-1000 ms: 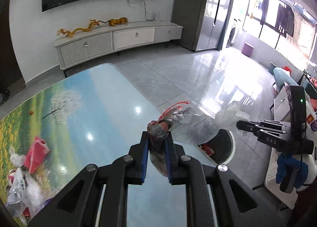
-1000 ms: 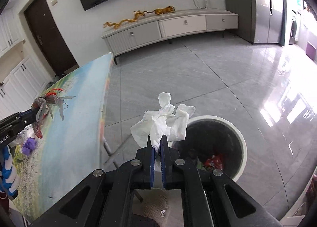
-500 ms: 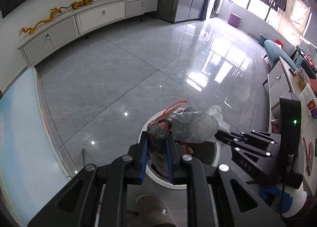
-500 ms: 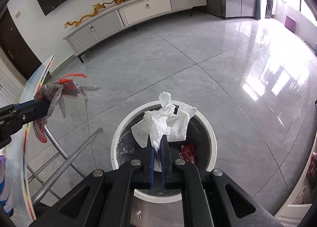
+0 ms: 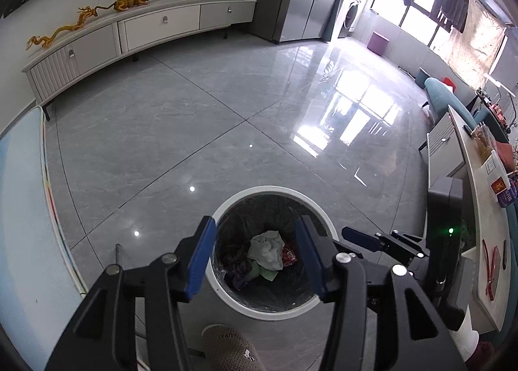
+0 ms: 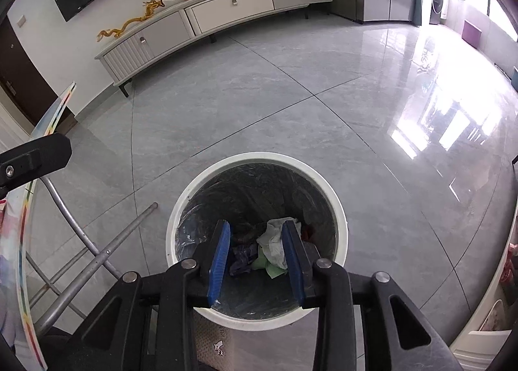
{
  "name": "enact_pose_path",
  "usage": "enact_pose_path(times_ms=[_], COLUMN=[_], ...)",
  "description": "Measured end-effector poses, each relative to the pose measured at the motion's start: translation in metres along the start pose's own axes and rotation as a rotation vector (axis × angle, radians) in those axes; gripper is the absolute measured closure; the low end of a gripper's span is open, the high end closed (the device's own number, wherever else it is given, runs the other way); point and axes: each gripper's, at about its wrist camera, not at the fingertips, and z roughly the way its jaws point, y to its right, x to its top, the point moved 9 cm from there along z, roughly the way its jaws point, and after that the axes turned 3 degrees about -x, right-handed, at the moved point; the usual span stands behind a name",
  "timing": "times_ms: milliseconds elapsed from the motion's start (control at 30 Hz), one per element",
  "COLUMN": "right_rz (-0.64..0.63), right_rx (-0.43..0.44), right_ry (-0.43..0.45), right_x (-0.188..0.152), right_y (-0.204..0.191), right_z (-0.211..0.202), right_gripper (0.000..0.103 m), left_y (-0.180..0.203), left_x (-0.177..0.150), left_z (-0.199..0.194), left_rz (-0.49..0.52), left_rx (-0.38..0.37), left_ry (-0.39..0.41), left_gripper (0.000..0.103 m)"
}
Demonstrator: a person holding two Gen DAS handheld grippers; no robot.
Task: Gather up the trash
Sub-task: 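Carry both items over the bin and open both tools to drop them, then move both tools back to the remaining trash on the table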
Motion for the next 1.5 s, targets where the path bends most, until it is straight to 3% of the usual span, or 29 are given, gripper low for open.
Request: enact_pose_path(times_ms=[333,600,900,1100,1333,1500], right_rz=[-0.098,-0.190,-0.353,-0.453,-0.561,-0.617], right_rx=[0.044,0.082,0.124,0.171,0.224,0.254], right_ry=[0.077,0.112,0.149,0.137,0.099,0.081], right_x=[0.005,-0.003,-0.008,-0.019,-0.045,-0.057], right_y=[-0.052,-0.110,-0.203,-0.272,-0.345,-0.381], right_z=[-0.047,-0.084,-0.116,-0.120,-0.112,-0.108], right_gripper=[0.071,0.071,0.071,0.071,0.070,0.069], left_y=[-0.043,-0.093,-0.168,-0.231,-0.300,-0.318], left_x=[-0.021,-0.066,-0.124,-0.165,-0.213,-0.230], left_z=[-0.073,-0.153,-0.240,-0.301,-0.347,-0.361], left_rz=[-0.013,-0.058,-0.167,-0.246,-0.316,-0.328], left_rx=[0.120,0.175,0.265,0.358,0.463,0.477], left_ry=[0.112,0.209,0.316,0.381,0.388,0.395], left_gripper=[0.053,0.053,0.053,0.053,0.052,0.045])
